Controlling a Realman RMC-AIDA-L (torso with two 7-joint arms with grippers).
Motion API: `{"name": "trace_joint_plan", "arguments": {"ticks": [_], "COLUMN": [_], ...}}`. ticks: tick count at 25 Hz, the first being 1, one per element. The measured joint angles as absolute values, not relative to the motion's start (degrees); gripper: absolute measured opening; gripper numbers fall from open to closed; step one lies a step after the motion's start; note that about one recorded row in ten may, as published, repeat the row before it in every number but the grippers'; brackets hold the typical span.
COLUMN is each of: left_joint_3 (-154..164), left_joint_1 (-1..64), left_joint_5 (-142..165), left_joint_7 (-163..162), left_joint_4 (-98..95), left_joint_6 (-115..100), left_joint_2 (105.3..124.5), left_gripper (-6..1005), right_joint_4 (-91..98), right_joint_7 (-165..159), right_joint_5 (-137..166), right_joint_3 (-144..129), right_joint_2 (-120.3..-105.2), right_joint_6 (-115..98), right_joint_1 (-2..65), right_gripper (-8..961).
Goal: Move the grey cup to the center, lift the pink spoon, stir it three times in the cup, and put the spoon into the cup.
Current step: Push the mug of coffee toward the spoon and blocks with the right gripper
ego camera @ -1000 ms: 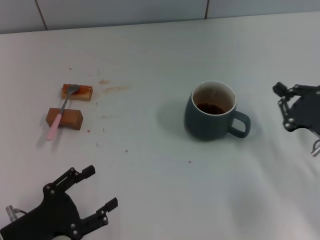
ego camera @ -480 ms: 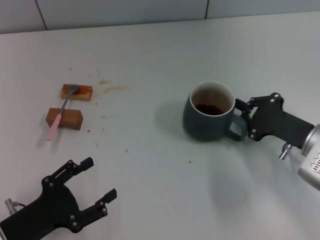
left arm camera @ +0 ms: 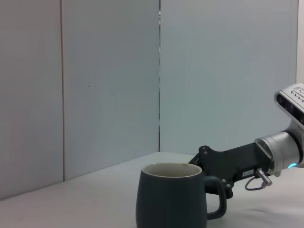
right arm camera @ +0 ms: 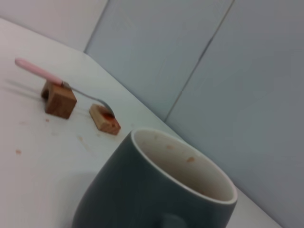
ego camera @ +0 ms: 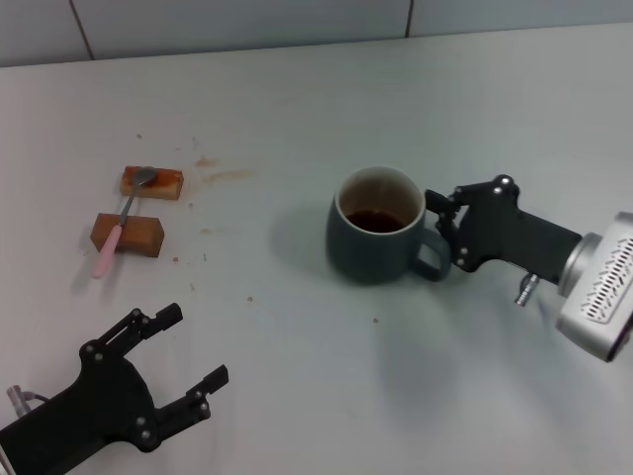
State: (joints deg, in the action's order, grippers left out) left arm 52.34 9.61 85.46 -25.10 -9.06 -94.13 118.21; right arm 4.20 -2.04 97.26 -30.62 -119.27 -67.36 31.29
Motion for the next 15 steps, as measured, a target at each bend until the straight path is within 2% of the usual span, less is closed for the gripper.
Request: {"name": "trace_joint_plan", "arguments": {"ticks": [15], "left_joint_3": [51.59], "left_joint_1": [9.79], "left_joint_5": [85.42], "left_joint_7": [-25.01], "left_joint_4": [-8.77], "left_joint_6": [-94.09], "left_joint_2": [118.29], "left_gripper": [788], "right_joint_4": [-1.99], "right_joint_7": [-5.64], "right_joint_5": [97.75], "right_joint_3": [-32.23], "right_joint_2": [-119.54], "right_joint_6": [-61.57], "right_joint_1": [41.26], "right_gripper": [21]}}
